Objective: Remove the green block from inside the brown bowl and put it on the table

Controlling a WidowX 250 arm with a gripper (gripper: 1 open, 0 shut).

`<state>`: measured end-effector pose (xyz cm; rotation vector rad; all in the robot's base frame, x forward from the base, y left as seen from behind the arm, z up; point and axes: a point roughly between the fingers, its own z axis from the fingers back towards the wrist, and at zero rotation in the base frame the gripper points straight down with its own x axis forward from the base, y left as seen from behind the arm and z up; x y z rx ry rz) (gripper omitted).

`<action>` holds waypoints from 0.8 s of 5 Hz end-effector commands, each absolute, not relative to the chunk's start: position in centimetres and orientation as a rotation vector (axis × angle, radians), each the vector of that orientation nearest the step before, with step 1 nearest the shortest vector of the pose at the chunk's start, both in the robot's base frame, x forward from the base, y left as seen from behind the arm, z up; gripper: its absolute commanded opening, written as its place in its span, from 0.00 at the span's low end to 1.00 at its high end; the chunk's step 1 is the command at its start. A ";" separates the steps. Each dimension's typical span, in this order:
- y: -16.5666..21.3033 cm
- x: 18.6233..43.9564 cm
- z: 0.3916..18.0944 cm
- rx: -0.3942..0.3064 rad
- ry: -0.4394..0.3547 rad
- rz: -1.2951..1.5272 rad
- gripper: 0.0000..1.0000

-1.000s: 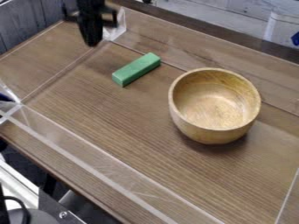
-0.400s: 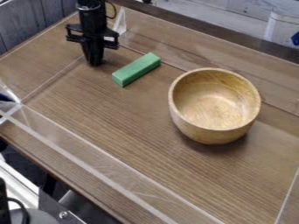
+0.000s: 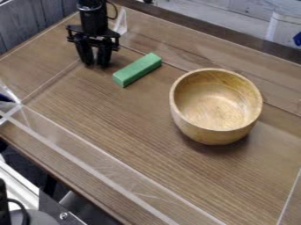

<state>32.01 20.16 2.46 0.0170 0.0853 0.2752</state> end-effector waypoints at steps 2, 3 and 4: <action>19.7 32.8 9.8 0.029 -0.072 0.267 1.00; 19.0 32.8 13.8 0.040 -0.147 0.250 1.00; 18.4 32.8 15.1 0.033 -0.167 0.235 1.00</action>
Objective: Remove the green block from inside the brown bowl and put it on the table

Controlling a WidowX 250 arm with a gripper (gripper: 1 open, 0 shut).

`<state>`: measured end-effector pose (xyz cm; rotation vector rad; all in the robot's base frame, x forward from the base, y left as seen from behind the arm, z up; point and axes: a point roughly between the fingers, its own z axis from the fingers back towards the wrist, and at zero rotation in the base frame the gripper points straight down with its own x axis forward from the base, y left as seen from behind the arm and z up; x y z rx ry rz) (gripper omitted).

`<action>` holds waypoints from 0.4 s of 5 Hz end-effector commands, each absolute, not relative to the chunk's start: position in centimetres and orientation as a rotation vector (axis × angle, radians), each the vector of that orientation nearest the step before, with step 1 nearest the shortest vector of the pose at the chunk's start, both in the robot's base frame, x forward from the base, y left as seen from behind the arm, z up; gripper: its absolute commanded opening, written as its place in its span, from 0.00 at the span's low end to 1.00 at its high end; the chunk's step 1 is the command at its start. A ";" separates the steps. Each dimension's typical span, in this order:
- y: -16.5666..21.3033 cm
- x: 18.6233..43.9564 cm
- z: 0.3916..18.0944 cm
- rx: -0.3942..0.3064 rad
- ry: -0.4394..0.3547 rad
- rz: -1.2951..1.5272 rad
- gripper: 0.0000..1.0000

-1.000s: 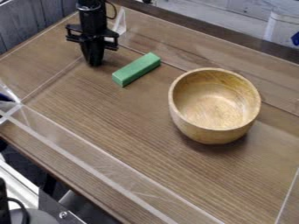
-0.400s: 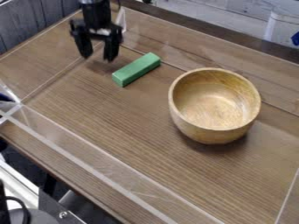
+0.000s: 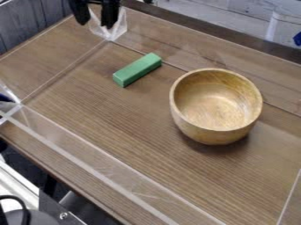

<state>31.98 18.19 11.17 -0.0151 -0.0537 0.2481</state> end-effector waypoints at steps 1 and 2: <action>19.5 33.3 13.8 0.031 -0.155 0.240 0.00; 20.5 33.5 12.1 0.039 -0.137 0.248 0.00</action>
